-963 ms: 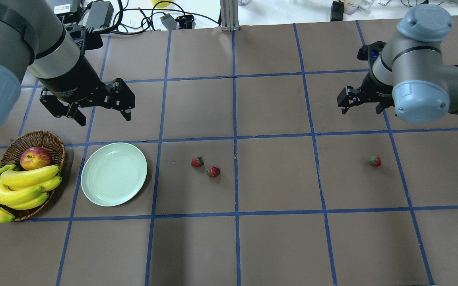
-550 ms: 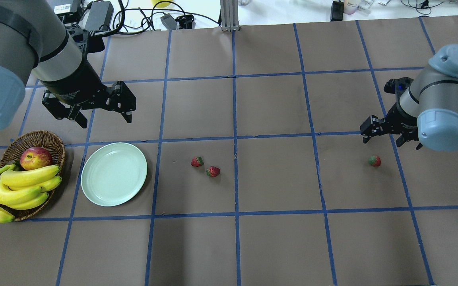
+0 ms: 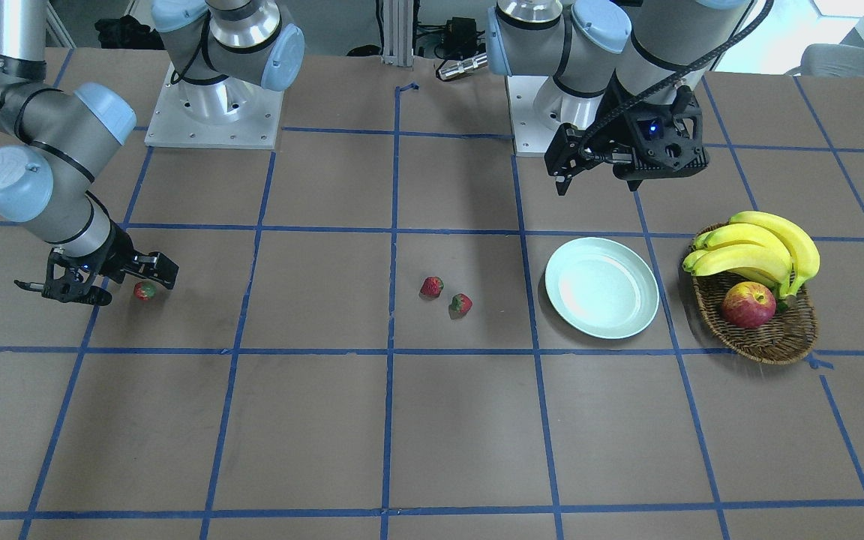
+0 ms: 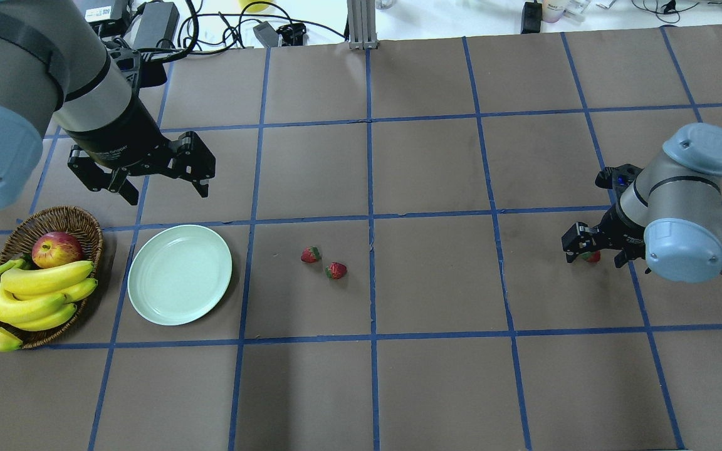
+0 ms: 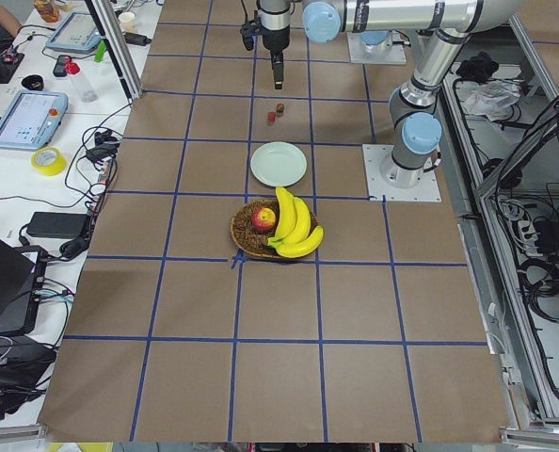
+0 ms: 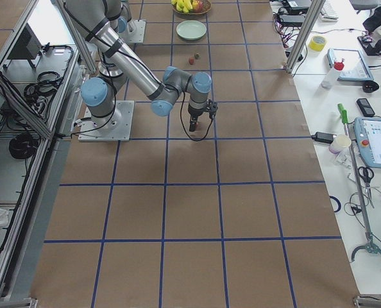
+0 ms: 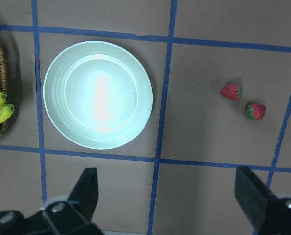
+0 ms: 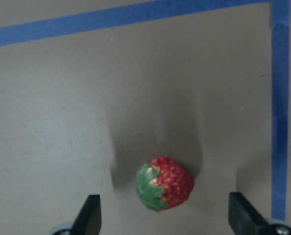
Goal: Collect all strawberries into plate
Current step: 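Close the right gripper on the far strawberry and lift it, then carry the strawberry and release it beside the other two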
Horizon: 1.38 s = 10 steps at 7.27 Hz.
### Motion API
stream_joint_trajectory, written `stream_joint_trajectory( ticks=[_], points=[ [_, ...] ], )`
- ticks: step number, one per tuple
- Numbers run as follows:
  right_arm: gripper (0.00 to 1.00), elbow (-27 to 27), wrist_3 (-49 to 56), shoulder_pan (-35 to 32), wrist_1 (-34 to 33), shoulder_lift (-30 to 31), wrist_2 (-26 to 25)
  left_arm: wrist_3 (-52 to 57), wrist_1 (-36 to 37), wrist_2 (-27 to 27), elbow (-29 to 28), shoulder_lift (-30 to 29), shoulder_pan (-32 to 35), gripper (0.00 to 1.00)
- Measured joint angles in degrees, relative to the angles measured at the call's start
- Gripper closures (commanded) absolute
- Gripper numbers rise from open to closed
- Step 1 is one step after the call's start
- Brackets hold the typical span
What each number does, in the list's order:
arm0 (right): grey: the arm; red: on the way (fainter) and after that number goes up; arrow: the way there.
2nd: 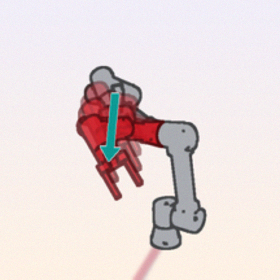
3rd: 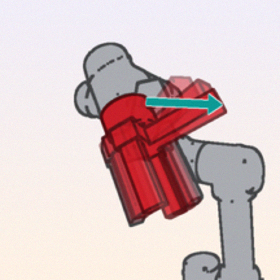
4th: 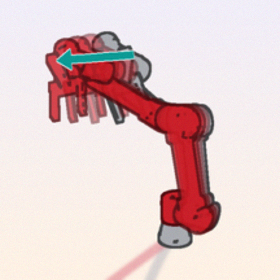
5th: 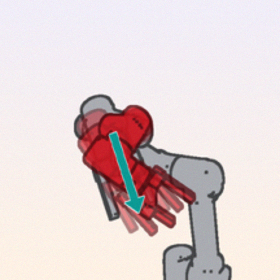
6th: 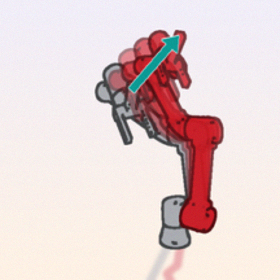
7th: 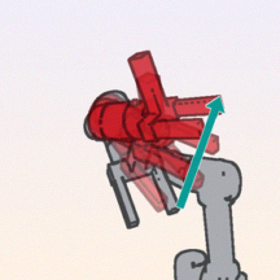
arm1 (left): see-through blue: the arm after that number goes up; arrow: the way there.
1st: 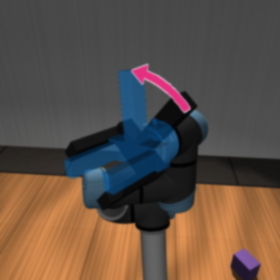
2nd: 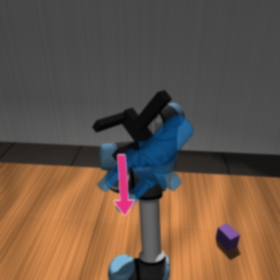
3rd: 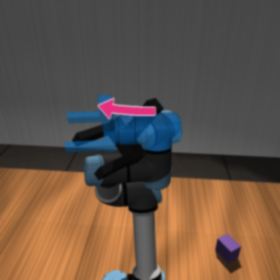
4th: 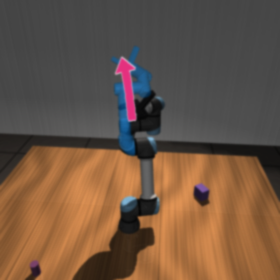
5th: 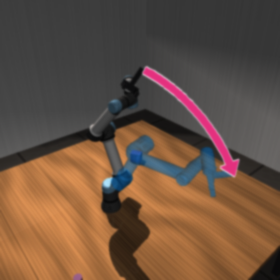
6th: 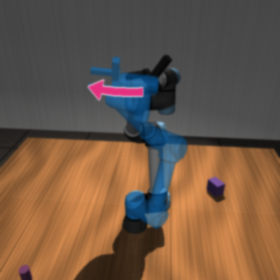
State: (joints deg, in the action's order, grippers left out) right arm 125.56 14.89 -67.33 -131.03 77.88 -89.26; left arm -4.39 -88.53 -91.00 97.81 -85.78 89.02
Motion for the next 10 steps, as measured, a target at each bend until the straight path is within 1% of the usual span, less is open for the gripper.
stream_joint_trajectory(
  ticks=[2,3,4,7,8,9,10],
  points=[
    [0.50,-0.33,0.41,0.07,-0.37,-0.30,0.26,0.21,0.24,0.01,0.01,0.00,-0.06,0.00],
    [0.78,-0.48,0.48,0.08,-0.63,-0.62,0.30,0.27,0.27,0.00,0.01,0.00,-0.07,0.00],
    [0.85,-0.54,0.77,0.09,-1.47,-0.97,0.21,0.29,0.29,0.01,0.01,0.00,-0.07,0.00],
    [0.85,-0.74,1.28,-0.17,-3.28,-0.95,0.35,0.30,0.31,-0.02,0.01,0.00,-0.07,0.00],
    [0.84,-1.99,0.67,-2.00,-3.25,-0.34,0.63,0.30,0.30,-0.04,0.01,0.00,-0.08,0.00],
    [0.83,-4.29,-1.98,-6.08,-3.00,0.15,1.01,0.33,0.29,-0.05,0.01,0.00,-0.07,0.00],
    [0.83,-6.96,-7.84,-11.86,-2.82,0.29,1.25,0.34,0.27,-0.05,0.01,0.00,-0.07,0.00]
  ],
)
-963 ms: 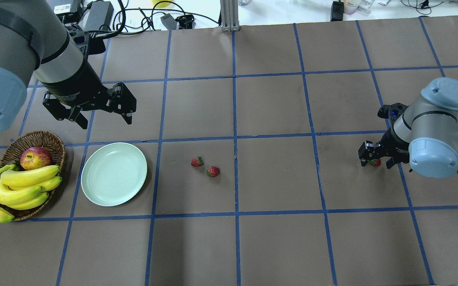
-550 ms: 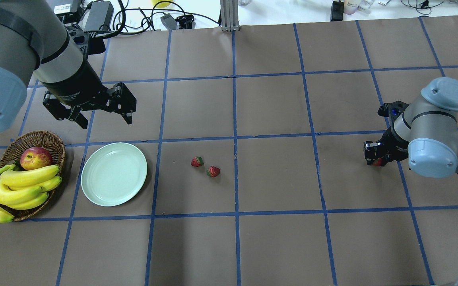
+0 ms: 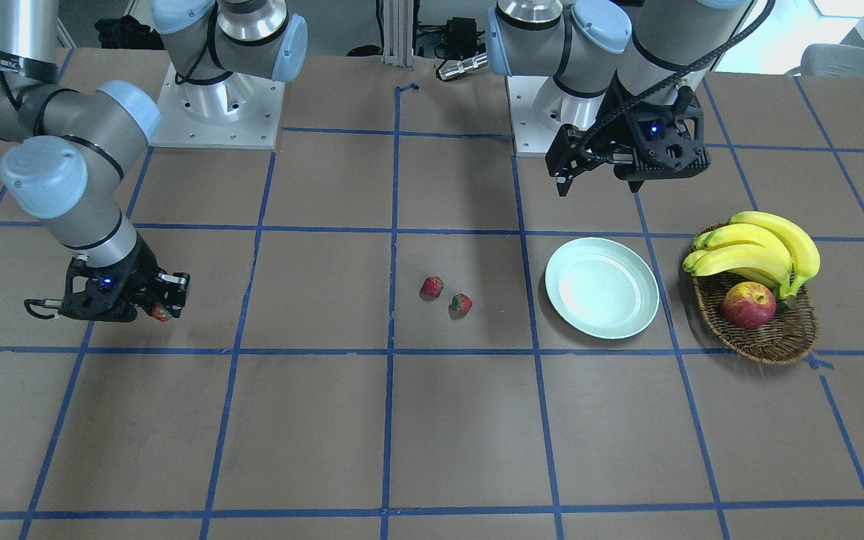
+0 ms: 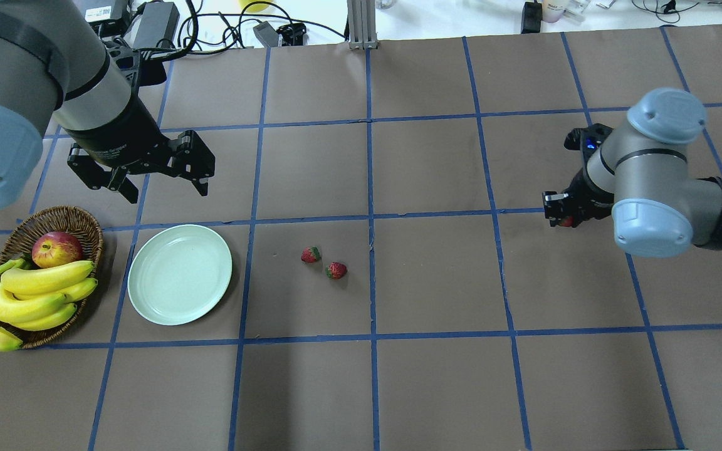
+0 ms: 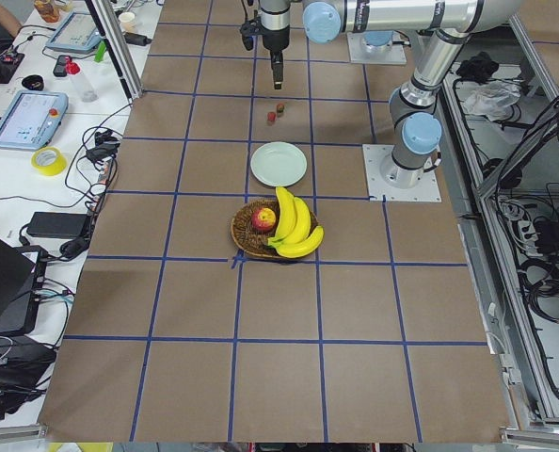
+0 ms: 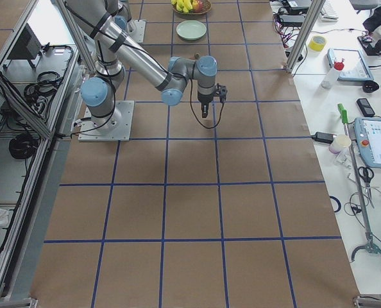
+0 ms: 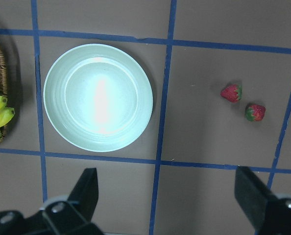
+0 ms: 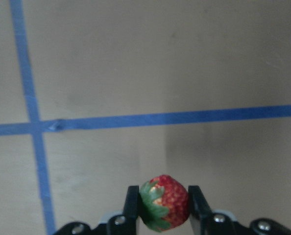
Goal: Collect all strawberries into plate
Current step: 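Carry the strawberry and release it beside the other two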
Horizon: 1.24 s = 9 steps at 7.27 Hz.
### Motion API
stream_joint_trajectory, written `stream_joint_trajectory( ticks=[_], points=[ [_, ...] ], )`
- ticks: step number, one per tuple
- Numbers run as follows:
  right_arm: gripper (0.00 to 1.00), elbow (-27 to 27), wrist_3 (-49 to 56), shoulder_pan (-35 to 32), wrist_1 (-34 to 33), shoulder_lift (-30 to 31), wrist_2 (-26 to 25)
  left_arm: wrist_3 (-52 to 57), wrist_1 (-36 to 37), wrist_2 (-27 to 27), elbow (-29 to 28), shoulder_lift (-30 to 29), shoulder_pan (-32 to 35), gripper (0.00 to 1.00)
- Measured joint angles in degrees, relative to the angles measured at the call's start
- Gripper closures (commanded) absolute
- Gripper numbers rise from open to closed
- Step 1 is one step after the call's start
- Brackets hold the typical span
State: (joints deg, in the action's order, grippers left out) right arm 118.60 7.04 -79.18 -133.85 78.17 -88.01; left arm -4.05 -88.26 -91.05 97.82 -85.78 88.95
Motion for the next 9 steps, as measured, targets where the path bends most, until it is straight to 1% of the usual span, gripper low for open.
stream_joint_trajectory(
  ticks=[2,4,5,6,9],
  points=[
    [0.83,-5.69,-14.94,-14.04,1.11,-1.83,0.19,0.01,-0.04,0.00,0.00,0.00,-0.05,0.00],
    [0.83,-13.70,-25.14,-27.08,1.62,-8.49,0.17,0.01,-0.01,-0.02,-0.01,0.00,-0.17,0.00],
    [0.83,-17.22,-29.70,-31.92,1.64,-11.60,0.12,0.01,0.03,-0.06,-0.03,0.00,-0.26,0.00],
    [0.83,-19.47,-33.67,-35.40,1.50,-13.71,0.09,0.01,0.03,-0.10,-0.02,0.00,-0.38,0.00],
    [0.81,-22.71,-47.03,-42.18,0.90,-16.89,0.36,0.01,-0.04,-0.17,-0.03,0.00,-0.52,0.00]
  ],
)
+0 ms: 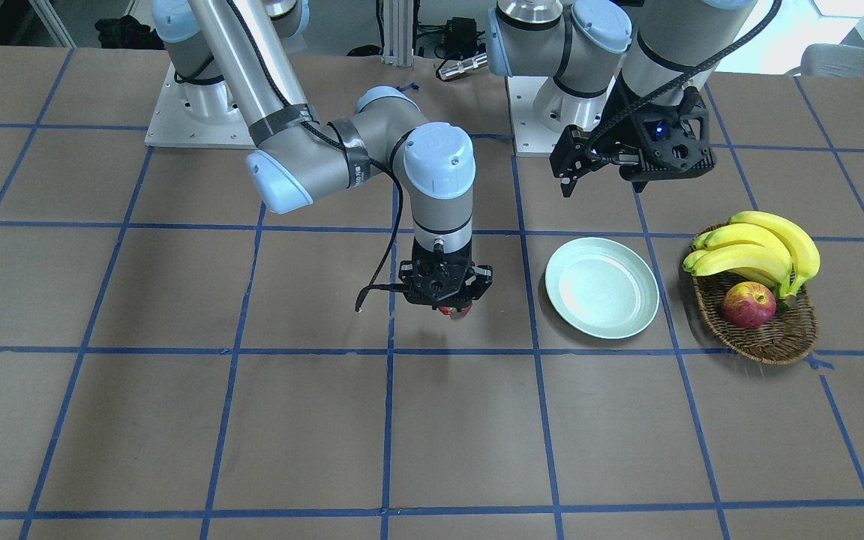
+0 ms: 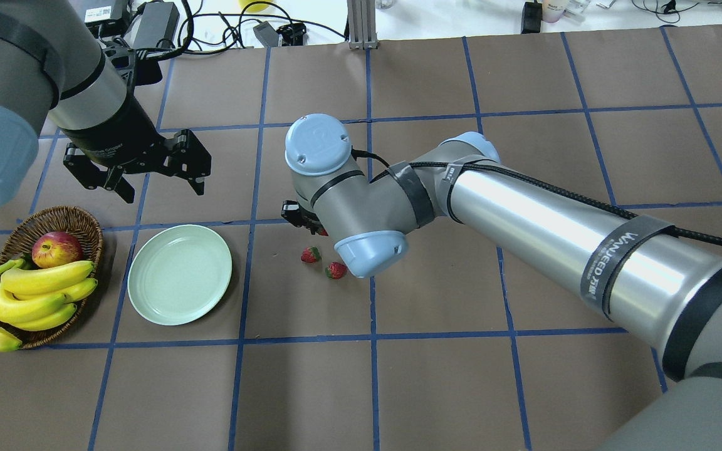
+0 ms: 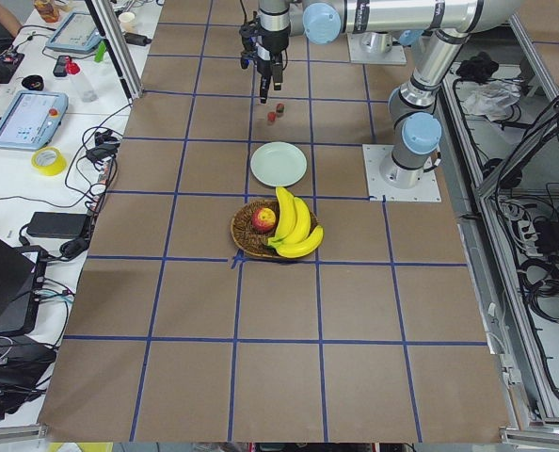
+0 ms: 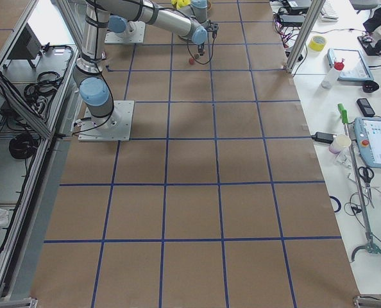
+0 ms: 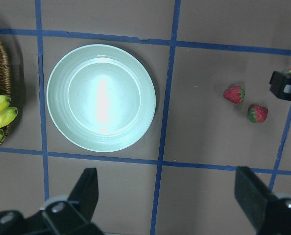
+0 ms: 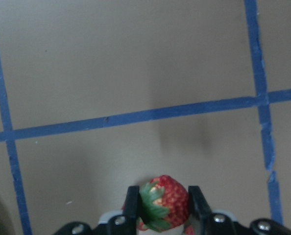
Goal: Collect all strawberries into plate
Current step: 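Carry the strawberry and release it beside the other two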
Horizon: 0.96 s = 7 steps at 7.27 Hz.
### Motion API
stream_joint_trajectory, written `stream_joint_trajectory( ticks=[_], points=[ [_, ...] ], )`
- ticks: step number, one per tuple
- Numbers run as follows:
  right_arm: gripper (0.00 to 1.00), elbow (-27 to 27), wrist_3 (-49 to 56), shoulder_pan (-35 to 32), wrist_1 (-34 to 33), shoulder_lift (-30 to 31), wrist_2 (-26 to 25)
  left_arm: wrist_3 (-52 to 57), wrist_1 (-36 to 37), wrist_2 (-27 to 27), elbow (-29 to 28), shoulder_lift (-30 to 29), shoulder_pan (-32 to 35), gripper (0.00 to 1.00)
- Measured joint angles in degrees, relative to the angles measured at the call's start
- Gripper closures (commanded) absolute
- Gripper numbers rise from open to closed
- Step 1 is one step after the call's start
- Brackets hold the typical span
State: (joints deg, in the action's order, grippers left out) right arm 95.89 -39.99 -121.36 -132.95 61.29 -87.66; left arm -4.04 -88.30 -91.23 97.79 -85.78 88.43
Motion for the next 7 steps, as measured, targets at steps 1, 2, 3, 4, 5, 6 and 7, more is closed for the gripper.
stream_joint_trajectory(
  ticks=[1,2,3,4,5,6,7],
  points=[
    [0.79,-0.98,-3.00,-2.19,-0.09,-1.02,0.13,0.00,0.00,0.01,0.01,0.00,-0.01,0.00],
    [0.74,-1.34,-5.16,-3.86,-0.14,-1.81,-0.12,0.00,0.01,0.03,0.02,0.00,-0.03,0.00],
    [0.68,-1.11,-6.30,-5.02,-0.03,-2.43,-0.78,0.00,-0.01,0.02,0.02,0.00,-0.05,0.00],
    [0.57,-0.68,-7.17,-5.79,0.17,-2.75,-1.55,0.00,-0.02,0.00,0.03,0.00,-0.05,0.00],
    [0.29,-0.43,-8.52,-6.22,0.29,-2.82,-1.90,0.00,-0.03,0.00,0.03,0.00,-0.05,0.00],
    [0.00,-0.08,-9.78,-6.52,0.37,-2.87,-2.07,0.00,-0.03,0.00,0.03,0.00,-0.04,0.00],
    [0.00,0.36,-10.22,-6.63,0.36,-2.85,-2.18,0.00,-0.03,0.00,0.03,0.00,-0.02,0.00]
  ],
)
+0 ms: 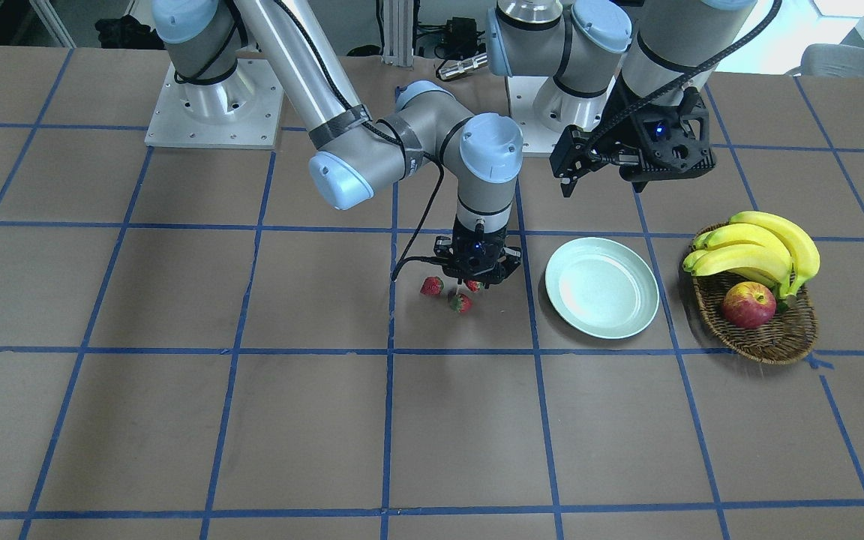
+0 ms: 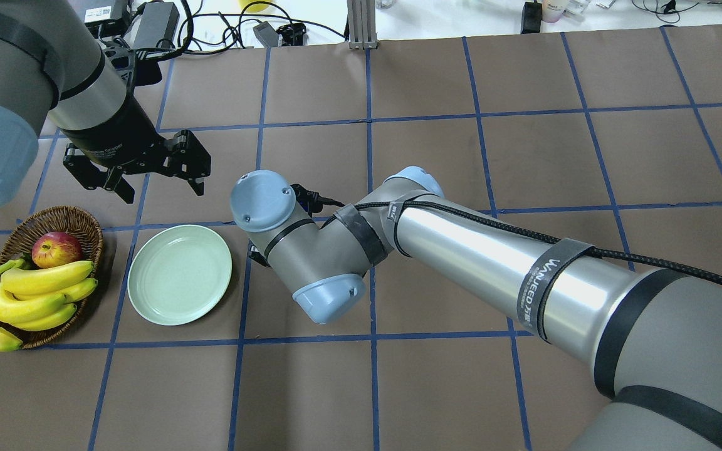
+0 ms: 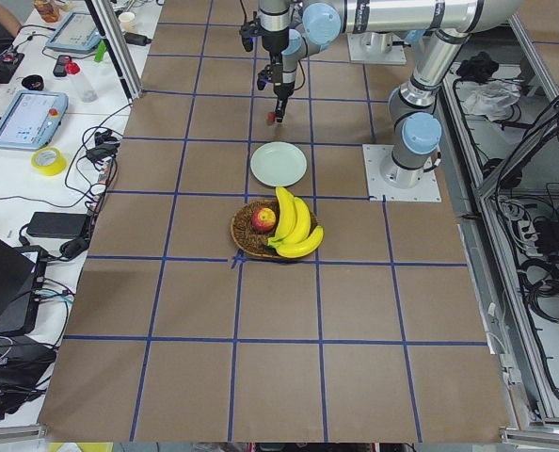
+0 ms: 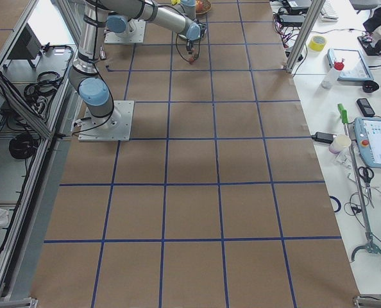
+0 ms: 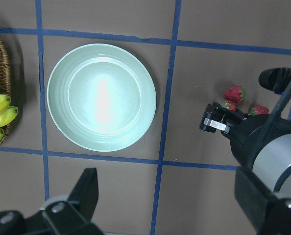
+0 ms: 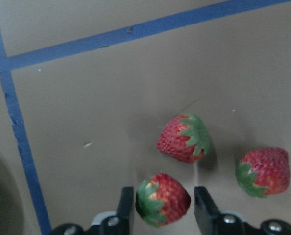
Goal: Collect all strawberries into plate
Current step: 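Carry the strawberry and release it beside the other two, then raise the right arm away while the left arm moves toward the strawberries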
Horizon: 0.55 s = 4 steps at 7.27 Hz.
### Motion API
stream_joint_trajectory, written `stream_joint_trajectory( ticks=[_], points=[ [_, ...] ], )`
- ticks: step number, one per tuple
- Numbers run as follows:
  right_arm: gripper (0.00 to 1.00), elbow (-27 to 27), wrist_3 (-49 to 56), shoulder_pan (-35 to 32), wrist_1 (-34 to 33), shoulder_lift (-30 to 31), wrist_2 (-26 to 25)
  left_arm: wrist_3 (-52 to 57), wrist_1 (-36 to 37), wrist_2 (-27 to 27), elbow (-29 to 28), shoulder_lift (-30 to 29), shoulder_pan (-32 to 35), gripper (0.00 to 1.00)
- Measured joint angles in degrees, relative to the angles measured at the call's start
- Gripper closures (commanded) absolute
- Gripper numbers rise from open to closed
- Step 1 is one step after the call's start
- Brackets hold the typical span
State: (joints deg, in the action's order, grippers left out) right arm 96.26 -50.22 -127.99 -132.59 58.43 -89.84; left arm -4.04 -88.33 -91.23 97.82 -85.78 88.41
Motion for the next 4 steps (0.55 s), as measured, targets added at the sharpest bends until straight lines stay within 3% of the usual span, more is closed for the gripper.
stream_joint_trajectory(
  ticks=[2,4],
  points=[
    [0.00,0.32,2.29,0.36,0.84,2.01,-0.03,0.00,0.08,0.00,-0.01,0.00,0.07,0.00],
    [0.00,1.03,9.95,5.26,10.08,9.87,0.05,0.02,0.12,-0.18,-0.23,0.00,0.09,0.00]
  ],
)
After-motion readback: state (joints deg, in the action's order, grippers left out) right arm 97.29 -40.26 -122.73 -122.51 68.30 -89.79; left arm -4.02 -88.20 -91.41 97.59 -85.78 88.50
